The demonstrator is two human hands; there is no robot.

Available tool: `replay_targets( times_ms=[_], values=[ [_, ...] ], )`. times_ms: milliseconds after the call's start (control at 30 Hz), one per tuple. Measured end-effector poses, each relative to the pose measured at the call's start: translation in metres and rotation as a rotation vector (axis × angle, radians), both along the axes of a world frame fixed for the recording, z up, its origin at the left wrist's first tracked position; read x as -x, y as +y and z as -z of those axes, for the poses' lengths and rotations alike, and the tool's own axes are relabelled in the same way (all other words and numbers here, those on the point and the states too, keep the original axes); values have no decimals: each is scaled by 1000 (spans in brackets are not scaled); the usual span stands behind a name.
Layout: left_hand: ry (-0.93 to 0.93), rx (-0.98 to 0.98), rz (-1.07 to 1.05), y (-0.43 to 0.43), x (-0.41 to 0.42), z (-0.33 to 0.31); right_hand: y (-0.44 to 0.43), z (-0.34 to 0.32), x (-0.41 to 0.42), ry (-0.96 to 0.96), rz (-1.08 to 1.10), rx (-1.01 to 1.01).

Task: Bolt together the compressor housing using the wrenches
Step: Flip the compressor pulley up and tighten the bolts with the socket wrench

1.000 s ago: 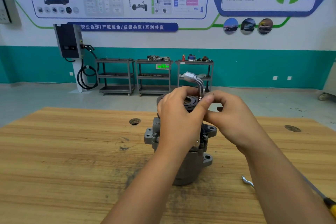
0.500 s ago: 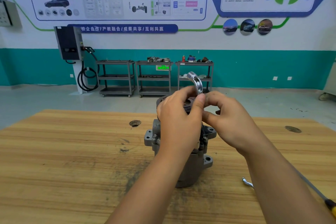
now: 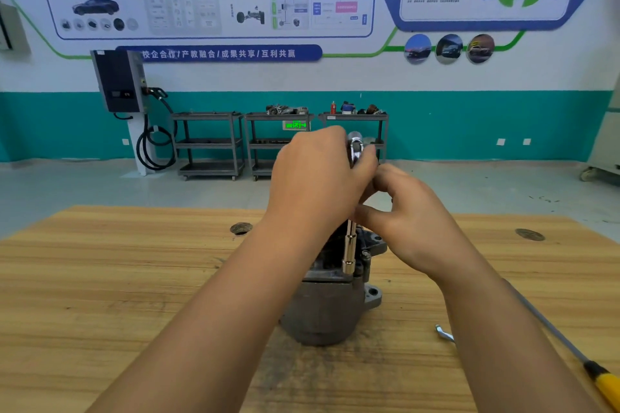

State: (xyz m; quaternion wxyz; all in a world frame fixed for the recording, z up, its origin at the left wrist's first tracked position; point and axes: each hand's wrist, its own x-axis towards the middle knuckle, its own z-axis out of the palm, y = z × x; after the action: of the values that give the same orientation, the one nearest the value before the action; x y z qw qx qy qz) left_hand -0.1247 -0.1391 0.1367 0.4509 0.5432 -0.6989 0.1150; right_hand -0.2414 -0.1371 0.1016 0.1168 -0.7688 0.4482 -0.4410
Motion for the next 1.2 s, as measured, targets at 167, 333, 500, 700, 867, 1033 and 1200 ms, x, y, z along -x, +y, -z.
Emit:
replay_targets(
  times_ms=[167, 333, 500, 700, 867, 1033, 1200],
  values=[
    [-97, -30, 180, -2, -9, -2, 0, 3, -5, -69, 1, -9],
    [-164, -212, 438, -2, -23, -9, 0, 4, -5, -123, -97, -46],
    [-248, -329, 608, -5, -40, -20, 5, 1, -6, -194, -257, -66],
    [-89, -386, 816, -3, -51, -18, 9, 2, -17, -209, -198, 12],
    [23, -486, 1022, -4, -65, -20, 17, 2, -29, -250, -165, -15],
    [209, -757, 1286, -11, -79, -20, 28, 5, -52, -209, -21, 61],
    [456, -820, 1328, -11, -74, -8, 26, 4, -48, -234, -40, 23]
  ],
)
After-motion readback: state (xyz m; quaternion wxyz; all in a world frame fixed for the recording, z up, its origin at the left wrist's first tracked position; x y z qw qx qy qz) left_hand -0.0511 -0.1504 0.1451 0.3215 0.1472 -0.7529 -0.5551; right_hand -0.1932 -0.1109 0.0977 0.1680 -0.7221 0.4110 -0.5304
